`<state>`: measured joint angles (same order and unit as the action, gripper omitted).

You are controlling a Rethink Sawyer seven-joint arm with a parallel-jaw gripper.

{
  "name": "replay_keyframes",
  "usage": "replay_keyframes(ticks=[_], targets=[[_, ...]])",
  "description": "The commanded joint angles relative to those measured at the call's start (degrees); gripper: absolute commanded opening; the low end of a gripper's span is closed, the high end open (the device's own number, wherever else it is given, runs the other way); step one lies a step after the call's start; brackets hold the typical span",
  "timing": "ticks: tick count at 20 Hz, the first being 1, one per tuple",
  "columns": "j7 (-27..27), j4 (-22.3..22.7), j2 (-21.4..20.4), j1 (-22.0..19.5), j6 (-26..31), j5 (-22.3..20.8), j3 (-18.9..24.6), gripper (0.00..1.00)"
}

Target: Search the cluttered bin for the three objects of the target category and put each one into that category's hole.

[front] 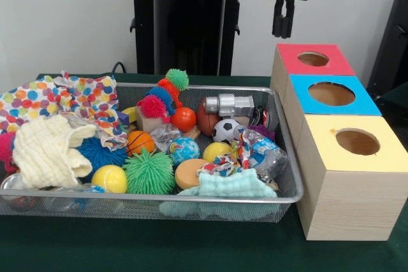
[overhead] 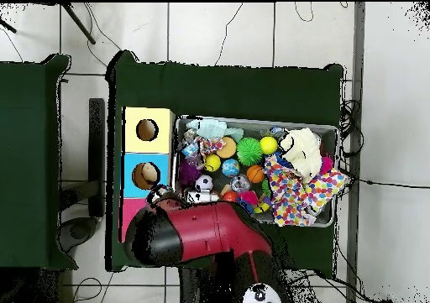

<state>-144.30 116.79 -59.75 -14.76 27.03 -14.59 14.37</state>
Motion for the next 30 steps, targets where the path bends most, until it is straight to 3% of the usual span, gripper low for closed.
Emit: replay_keyframes(ticks=[1,8,9,14,18,23,26,30], targets=[[1.43,6.11,5.59,1.55,-8.05,-8.58,-0.78,0.00],[5.97,4.11,9.57,-2.49,-5.57,-8.97,3.65,0.00],[6.54,3.72,10.08,-3.11,-4.87,-8.79,4.31,1.00],[7.28,1.25,13.49,-6.18,-5.07,-8.38,6.74,1.00],[9.37,-1.04,12.62,-8.77,-1.92,-7.57,9.05,1.00],[9.97,-4.54,14.34,-9.15,0.90,-7.55,10.13,1.00],[10.18,-10.62,18.25,-6.90,1.73,-10.12,8.47,1.00],[9.17,-14.72,21.48,-4.91,1.55,-11.36,7.36,1.00]])
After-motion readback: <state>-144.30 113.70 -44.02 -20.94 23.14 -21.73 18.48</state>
